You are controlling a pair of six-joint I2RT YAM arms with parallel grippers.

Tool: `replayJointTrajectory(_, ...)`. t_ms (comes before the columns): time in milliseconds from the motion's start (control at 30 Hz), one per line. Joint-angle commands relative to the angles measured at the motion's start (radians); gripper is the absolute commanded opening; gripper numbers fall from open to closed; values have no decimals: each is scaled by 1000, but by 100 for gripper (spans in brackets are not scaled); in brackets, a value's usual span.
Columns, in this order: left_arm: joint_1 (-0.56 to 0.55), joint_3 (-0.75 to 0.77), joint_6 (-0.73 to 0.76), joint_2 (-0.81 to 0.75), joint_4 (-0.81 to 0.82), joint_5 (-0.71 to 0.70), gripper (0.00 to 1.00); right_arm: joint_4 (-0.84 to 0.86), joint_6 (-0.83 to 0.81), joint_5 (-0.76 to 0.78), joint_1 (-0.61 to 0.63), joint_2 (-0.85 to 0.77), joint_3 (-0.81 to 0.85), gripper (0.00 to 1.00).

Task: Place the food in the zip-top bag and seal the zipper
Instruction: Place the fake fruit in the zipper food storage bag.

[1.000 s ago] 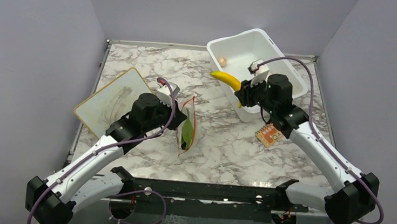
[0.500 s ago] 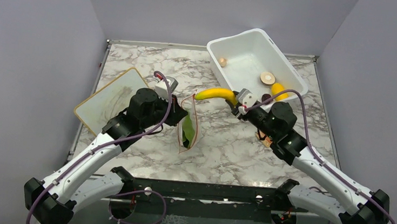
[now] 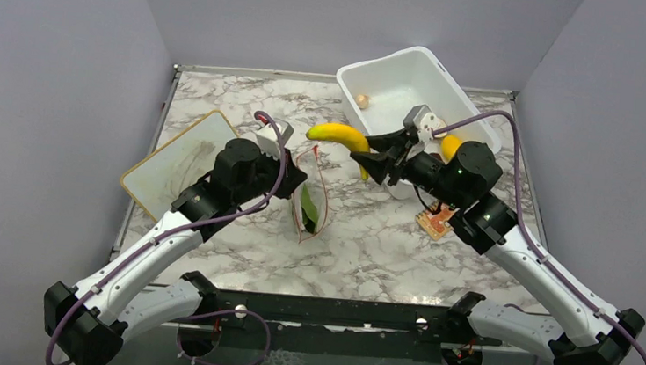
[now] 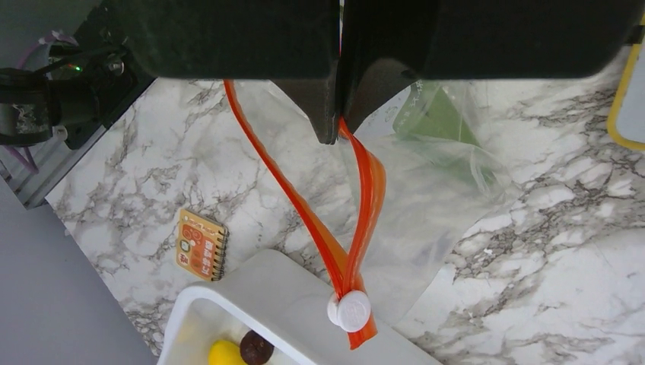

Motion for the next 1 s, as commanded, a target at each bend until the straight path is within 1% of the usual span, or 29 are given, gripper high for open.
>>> replayJointTrajectory(0,2,44,74,-2,130,-44,0,-97,505,-132,6,3,16,1)
replayJointTrajectory(67,3,34,108,-3,172,-30,0,-118,658,-146,6,-2,8,1)
replayJointTrajectory(133,2,17,151,-7,218,-2,0,-103,832,-200,6,-13,-22,1)
replayJointTrajectory(167,3,9,169,-11,238,0,0,-65,920,-244,6,-22,-54,1)
replayJointTrajectory(233,2,-18,202,-23,279,-3,0,72,1089,-324,6,-36,-144,1)
replayJointTrajectory(267,2,-32,217,-30,304,-7,0,129,1155,-340,6,-39,-183,1)
replayJointTrajectory(300,2,-46,229,-38,327,-11,0,135,1209,-343,6,-38,-208,1)
replayJointTrajectory(433,2,-85,262,-59,385,-16,0,59,1258,-290,6,-31,-244,1)
replayJointTrajectory(567,2,-94,288,-58,375,19,0,123,1353,-297,6,-28,-299,1)
replayJointTrajectory(633,2,-96,297,-57,360,29,0,117,1405,-302,6,-12,-305,1)
replayJointTrajectory(733,3,-109,304,-57,359,40,0,-17,1504,-293,5,41,-266,1)
replayJointTrajectory(867,2,-114,304,-48,362,65,0,-130,1501,-321,6,96,-203,1)
replayJointTrajectory(967,2,-116,308,-43,361,84,0,-203,1541,-278,6,94,-197,1)
